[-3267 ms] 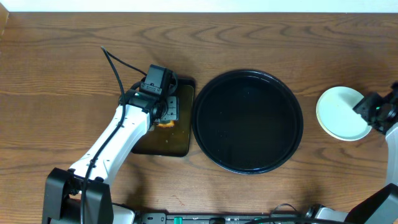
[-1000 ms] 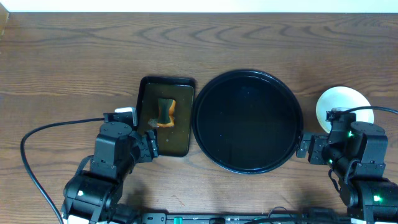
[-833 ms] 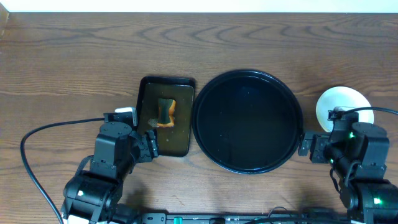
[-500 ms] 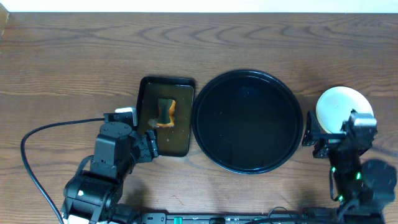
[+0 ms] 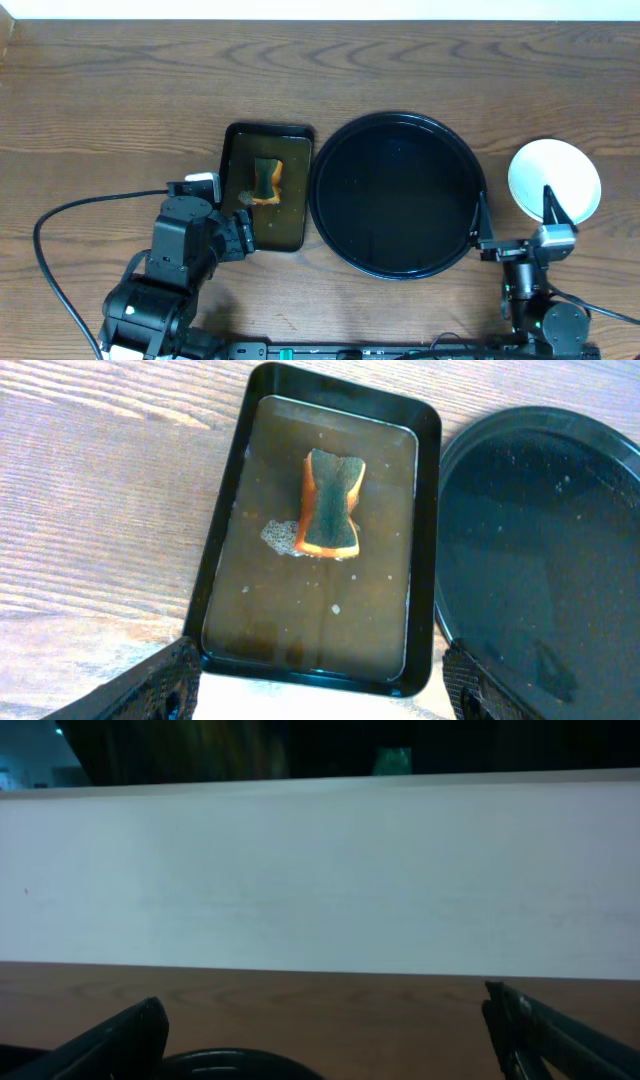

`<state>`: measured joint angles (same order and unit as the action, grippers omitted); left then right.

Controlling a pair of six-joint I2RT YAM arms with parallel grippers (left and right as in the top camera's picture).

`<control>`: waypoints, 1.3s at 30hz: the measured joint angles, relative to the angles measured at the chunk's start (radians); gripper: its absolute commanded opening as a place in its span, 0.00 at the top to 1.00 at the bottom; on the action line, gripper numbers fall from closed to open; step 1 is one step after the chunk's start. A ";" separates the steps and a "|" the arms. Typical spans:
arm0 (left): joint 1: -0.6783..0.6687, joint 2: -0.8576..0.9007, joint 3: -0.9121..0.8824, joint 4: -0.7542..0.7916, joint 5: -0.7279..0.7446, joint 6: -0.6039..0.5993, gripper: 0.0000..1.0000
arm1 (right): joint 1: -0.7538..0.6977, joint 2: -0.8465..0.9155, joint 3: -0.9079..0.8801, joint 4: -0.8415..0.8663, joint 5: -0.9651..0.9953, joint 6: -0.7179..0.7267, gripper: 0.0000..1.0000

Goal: Clean dirty plates on tray and stack at the side

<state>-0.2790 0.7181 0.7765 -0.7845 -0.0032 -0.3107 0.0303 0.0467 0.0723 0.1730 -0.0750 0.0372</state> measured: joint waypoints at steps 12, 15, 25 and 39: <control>0.000 0.000 0.000 0.000 0.000 0.000 0.22 | 0.000 -0.030 -0.066 -0.237 0.000 0.000 0.01; 0.000 0.000 0.000 0.000 0.000 0.000 0.21 | 0.000 -0.030 -0.066 -0.237 0.000 0.000 0.01; 0.000 0.000 0.000 0.000 0.000 0.000 0.22 | 0.000 -0.030 -0.066 -0.237 0.000 0.000 0.01; 0.000 0.000 0.000 0.000 0.000 0.000 0.21 | 0.000 -0.030 -0.066 -0.237 0.000 0.000 0.01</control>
<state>-0.2790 0.7181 0.7765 -0.7845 -0.0032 -0.3107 0.0307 0.0170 0.0067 -0.0643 -0.0746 0.0376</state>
